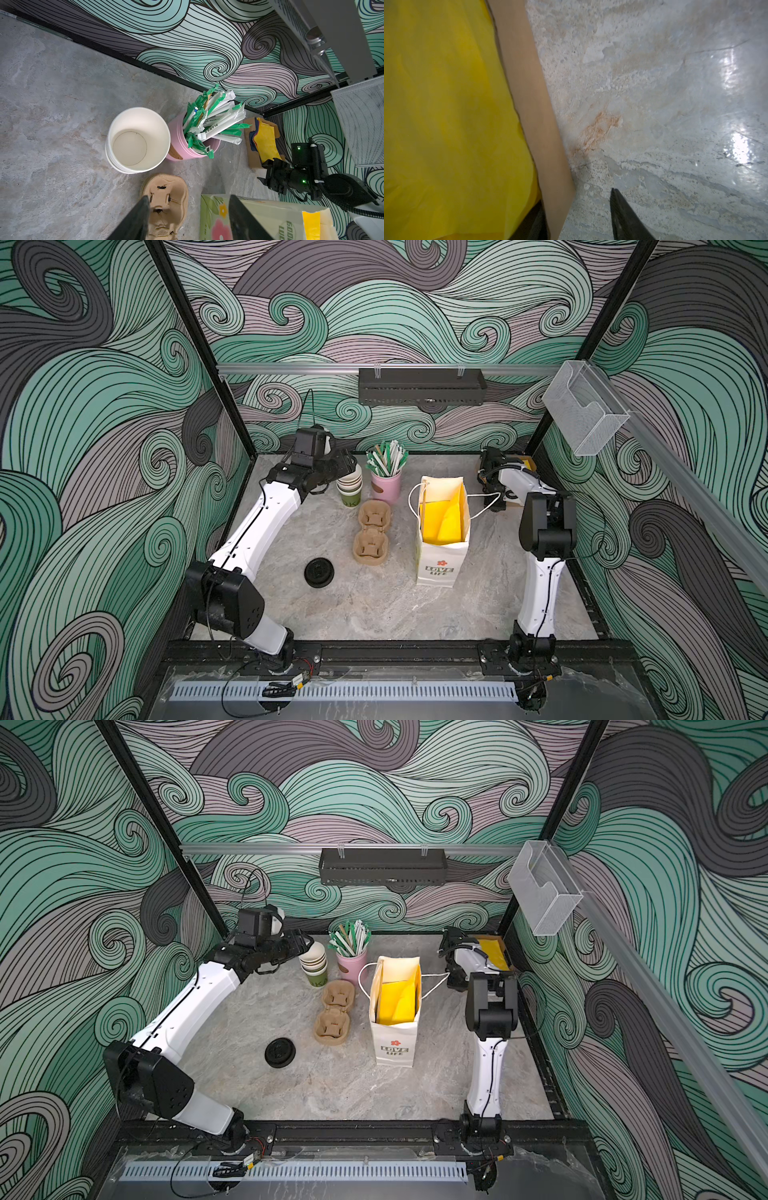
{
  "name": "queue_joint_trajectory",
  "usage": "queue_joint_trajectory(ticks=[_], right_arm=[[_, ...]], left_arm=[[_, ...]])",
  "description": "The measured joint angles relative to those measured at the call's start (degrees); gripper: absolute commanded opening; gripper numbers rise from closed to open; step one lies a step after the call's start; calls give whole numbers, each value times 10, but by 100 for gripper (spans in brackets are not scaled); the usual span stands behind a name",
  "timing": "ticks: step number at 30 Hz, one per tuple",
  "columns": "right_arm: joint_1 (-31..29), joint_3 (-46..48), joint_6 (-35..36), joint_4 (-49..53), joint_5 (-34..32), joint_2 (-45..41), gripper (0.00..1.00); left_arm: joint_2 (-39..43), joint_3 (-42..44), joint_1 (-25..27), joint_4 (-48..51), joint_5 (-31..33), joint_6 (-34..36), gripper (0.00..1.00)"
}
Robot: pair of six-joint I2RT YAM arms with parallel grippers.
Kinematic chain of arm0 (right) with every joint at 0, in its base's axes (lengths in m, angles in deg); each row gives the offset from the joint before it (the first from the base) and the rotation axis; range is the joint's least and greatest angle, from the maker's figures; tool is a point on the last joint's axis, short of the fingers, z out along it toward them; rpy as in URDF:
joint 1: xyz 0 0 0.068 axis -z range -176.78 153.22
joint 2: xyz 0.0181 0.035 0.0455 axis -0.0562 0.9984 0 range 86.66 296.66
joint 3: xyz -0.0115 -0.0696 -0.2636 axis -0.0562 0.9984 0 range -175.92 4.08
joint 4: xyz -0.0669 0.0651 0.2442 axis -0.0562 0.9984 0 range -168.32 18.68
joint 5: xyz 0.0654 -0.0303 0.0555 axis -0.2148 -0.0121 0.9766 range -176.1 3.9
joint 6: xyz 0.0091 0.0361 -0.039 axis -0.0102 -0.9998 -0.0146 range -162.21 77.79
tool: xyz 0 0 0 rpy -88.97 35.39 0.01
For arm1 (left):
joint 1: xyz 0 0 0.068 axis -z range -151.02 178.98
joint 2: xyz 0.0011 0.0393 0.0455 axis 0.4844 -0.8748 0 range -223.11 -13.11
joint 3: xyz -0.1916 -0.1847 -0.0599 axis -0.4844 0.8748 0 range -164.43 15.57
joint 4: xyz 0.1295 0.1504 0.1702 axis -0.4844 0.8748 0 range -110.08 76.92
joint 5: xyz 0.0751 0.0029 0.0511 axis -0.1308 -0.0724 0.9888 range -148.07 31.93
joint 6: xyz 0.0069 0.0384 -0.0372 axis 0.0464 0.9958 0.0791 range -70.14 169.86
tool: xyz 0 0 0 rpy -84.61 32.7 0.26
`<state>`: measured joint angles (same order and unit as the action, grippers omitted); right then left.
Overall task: Pack the takeout coffee
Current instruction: 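Lower the right gripper onto the yellow napkin stack and pinch the top napkin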
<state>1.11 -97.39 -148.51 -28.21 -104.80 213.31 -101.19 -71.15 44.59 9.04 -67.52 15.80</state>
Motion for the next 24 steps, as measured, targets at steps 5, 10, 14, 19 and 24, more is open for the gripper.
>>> queue_joint_trajectory(ticks=[5,10,14,19,24], right_arm=[[-28,54,-7,-24,10,-31,46],[-66,106,-8,-14,37,-76,46],[-89,137,-9,-9,49,-106,47],[-100,177,-2,-9,39,-152,55],[-71,153,63,-16,14,-160,62]], left_arm=[[0,0,-2,0,0,0,62],[2,8,-2,-2,0,0,62],[3,15,-2,-3,0,0,62],[12,22,-2,-4,0,0,62],[24,22,-2,-5,-2,1,62]])
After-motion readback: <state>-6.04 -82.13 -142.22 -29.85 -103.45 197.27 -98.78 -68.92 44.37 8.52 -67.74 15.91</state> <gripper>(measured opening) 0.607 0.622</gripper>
